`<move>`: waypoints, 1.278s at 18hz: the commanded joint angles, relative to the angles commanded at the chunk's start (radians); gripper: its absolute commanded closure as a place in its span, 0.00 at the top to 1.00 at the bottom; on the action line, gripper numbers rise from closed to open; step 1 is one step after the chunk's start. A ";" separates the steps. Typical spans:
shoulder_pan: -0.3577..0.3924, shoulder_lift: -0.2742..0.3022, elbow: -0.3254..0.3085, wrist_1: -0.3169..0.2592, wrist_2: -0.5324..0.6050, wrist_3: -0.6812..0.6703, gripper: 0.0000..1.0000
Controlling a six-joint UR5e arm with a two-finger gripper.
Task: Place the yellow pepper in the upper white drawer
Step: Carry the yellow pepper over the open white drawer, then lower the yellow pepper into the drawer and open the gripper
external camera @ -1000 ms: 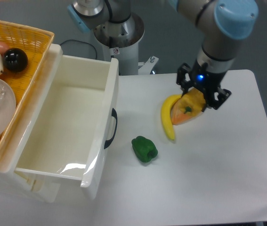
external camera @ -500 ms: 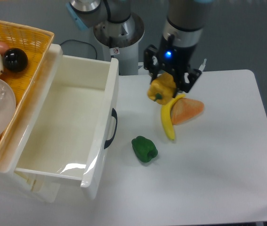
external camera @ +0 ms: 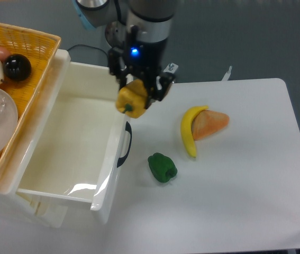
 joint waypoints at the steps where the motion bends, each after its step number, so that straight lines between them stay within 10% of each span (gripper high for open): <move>1: -0.003 -0.002 -0.002 0.006 0.002 -0.002 0.40; 23: -0.127 -0.025 -0.141 0.155 0.066 -0.072 0.40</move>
